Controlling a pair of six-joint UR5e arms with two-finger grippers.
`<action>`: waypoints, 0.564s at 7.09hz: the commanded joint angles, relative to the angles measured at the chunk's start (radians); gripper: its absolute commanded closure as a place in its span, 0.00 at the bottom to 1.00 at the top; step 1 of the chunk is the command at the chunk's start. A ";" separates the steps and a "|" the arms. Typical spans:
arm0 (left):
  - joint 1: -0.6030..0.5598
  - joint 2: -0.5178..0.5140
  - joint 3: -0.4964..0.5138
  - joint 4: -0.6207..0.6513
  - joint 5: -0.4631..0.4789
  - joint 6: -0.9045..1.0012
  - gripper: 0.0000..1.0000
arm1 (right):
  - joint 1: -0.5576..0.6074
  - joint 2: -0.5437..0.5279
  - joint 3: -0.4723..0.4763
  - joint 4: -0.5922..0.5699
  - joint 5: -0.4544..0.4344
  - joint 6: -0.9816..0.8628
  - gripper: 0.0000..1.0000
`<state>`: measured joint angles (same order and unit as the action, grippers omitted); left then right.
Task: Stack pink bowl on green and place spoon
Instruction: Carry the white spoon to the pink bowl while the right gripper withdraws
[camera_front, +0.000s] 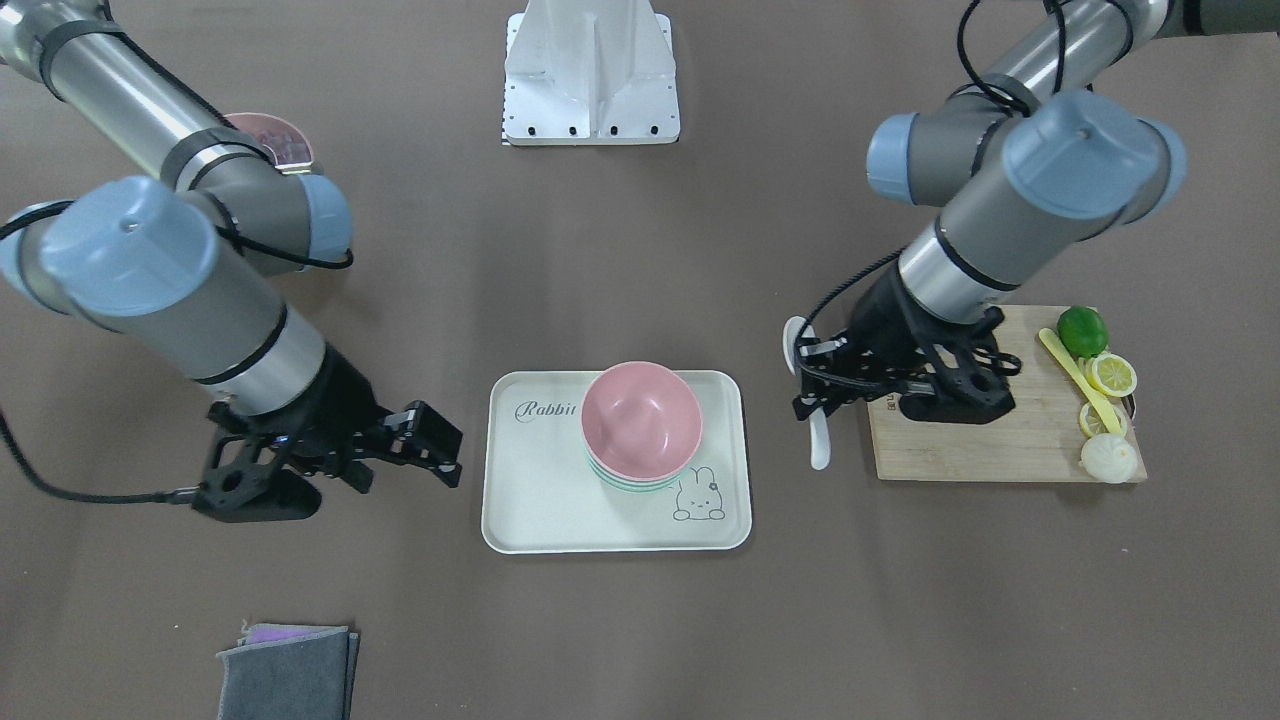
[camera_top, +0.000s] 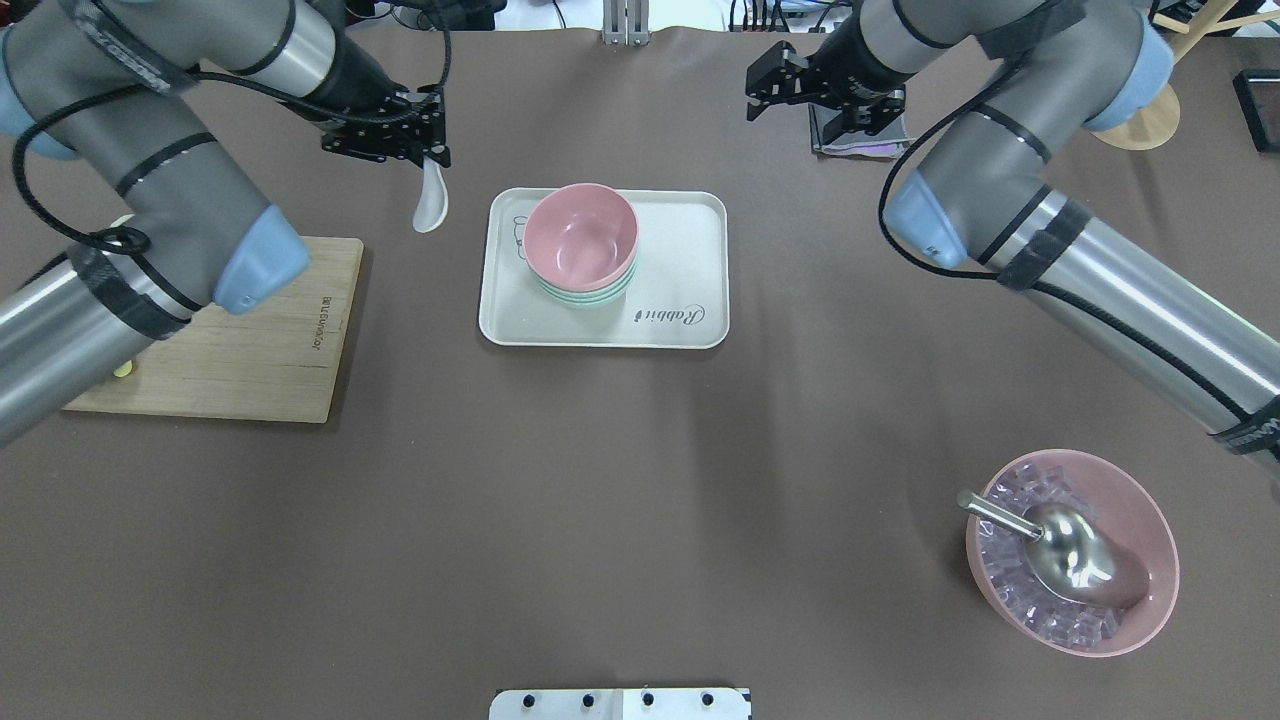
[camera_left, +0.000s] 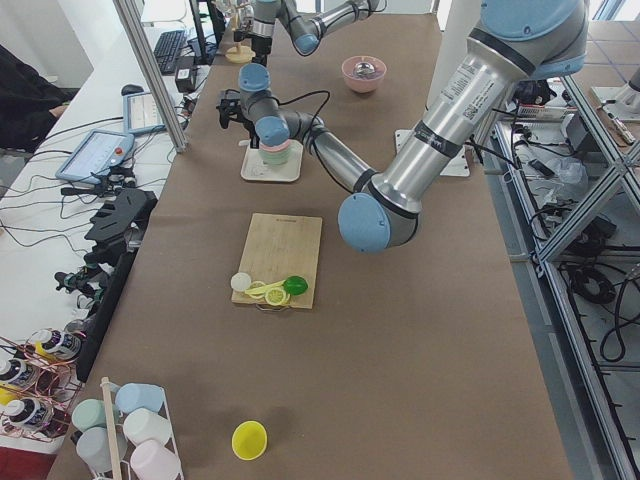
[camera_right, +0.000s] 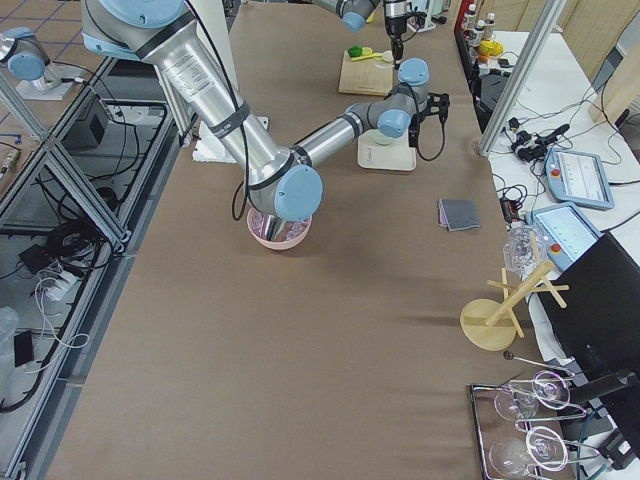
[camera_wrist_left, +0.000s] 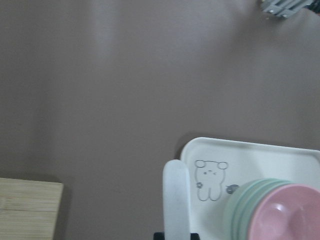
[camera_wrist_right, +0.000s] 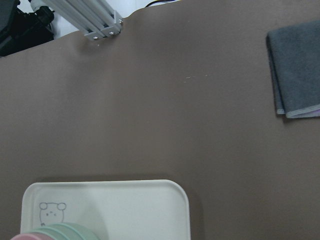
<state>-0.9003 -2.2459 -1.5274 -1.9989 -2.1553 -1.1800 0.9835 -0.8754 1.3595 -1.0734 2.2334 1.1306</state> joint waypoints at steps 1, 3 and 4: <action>0.118 -0.075 0.114 -0.177 0.220 -0.027 1.00 | 0.105 -0.085 0.001 0.003 0.122 -0.147 0.00; 0.149 -0.107 0.154 -0.196 0.253 -0.027 1.00 | 0.127 -0.112 0.001 0.003 0.141 -0.190 0.00; 0.155 -0.109 0.154 -0.198 0.255 -0.027 1.00 | 0.135 -0.116 0.001 0.003 0.143 -0.190 0.00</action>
<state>-0.7569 -2.3480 -1.3799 -2.1893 -1.9100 -1.2069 1.1080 -0.9836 1.3611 -1.0708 2.3705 0.9478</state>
